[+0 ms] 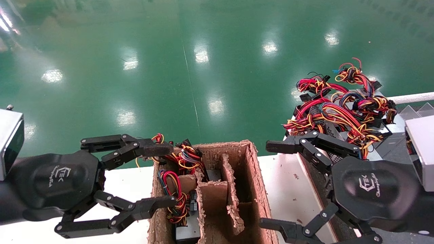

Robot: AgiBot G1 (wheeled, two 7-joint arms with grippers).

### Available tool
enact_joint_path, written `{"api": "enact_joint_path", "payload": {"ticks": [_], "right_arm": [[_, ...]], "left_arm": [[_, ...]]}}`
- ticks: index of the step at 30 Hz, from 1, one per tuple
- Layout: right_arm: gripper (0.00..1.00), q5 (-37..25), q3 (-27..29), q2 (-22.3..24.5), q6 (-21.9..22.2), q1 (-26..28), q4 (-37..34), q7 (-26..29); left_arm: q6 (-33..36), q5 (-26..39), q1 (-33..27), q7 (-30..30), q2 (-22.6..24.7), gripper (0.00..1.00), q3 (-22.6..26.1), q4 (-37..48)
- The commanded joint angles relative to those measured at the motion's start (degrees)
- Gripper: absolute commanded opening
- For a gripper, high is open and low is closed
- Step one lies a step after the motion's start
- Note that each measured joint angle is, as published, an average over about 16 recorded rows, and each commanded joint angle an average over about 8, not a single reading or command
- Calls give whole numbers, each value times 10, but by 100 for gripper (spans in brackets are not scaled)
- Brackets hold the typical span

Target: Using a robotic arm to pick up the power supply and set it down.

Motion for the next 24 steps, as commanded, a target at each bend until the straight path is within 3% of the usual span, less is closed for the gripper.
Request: {"api": "enact_joint_path", "payload": {"ticks": [1,14,24], "right_arm": [[100,0,0,0,0,0,0,0],[100,-17,-9,-5,16,2,-5,10],[100,-130,-64,-68,87,15,-24,12]], "left_arm": [[0,0,0,0,0,0,0,0],[0,0,0,0,0,0,0,0],[0,0,0,0,0,2,0,0]]}}
